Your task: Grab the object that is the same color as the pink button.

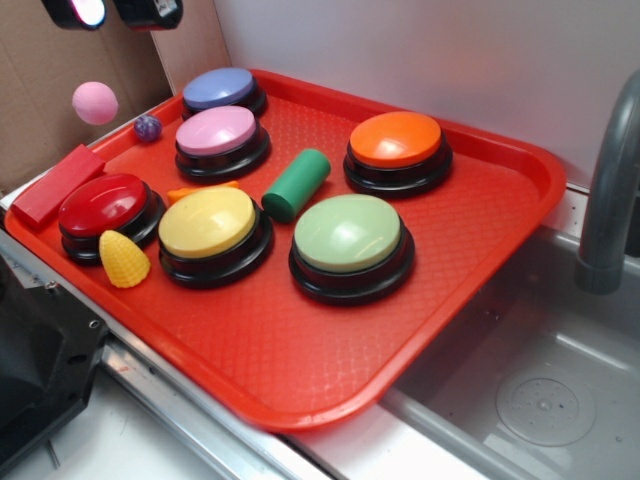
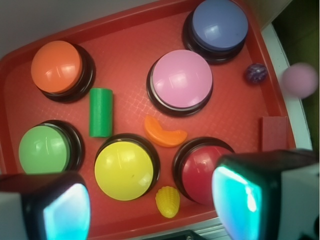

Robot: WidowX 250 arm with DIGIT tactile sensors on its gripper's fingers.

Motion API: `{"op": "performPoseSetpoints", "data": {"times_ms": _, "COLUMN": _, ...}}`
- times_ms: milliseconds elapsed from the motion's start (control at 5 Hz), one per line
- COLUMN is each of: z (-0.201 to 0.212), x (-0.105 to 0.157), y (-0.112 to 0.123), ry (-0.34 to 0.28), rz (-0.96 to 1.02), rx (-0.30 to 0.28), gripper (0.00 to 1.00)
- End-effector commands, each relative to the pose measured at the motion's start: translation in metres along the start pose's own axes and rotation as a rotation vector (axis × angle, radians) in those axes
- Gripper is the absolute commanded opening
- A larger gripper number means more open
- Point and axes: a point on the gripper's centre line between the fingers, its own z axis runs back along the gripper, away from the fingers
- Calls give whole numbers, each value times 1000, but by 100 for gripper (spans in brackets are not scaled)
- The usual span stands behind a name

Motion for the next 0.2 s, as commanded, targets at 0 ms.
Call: {"op": "performPoseSetpoints", "data": {"times_ms": 0, "z": 12, "x": 5, "y": 3, "ry": -49, "rz": 7, "rx": 4, "gripper": 100}}
